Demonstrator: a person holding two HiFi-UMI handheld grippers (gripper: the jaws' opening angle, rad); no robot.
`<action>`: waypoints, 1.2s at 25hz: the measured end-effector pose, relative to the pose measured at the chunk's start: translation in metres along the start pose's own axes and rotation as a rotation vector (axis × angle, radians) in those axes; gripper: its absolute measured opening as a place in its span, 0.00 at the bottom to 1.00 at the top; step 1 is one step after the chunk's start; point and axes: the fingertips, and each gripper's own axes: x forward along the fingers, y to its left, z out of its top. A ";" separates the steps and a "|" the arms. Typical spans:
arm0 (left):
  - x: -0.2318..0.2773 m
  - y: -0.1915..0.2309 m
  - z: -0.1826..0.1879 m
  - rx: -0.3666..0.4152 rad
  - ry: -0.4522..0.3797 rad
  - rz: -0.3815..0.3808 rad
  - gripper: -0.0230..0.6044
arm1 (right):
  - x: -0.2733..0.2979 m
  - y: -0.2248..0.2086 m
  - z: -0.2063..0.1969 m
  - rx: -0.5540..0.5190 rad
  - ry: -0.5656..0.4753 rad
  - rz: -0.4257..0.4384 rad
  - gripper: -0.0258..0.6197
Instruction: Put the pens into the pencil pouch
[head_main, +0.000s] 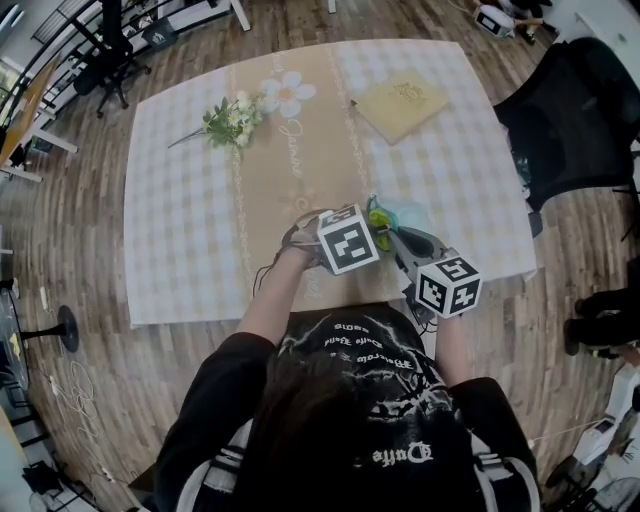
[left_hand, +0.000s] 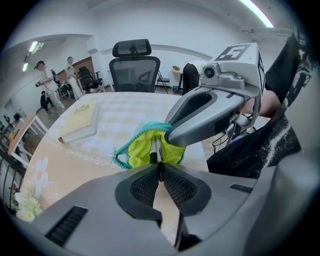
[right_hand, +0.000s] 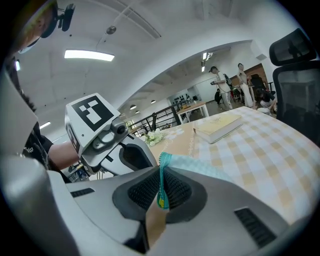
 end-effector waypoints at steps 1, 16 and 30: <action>0.002 -0.001 0.001 0.000 -0.003 -0.003 0.12 | 0.001 0.001 -0.001 -0.005 0.002 0.003 0.09; 0.011 -0.009 0.009 0.029 -0.015 -0.027 0.12 | 0.004 0.025 0.005 -0.041 -0.002 0.078 0.09; 0.014 -0.009 0.022 -0.029 -0.144 -0.013 0.15 | -0.002 0.016 0.008 -0.031 -0.022 0.049 0.09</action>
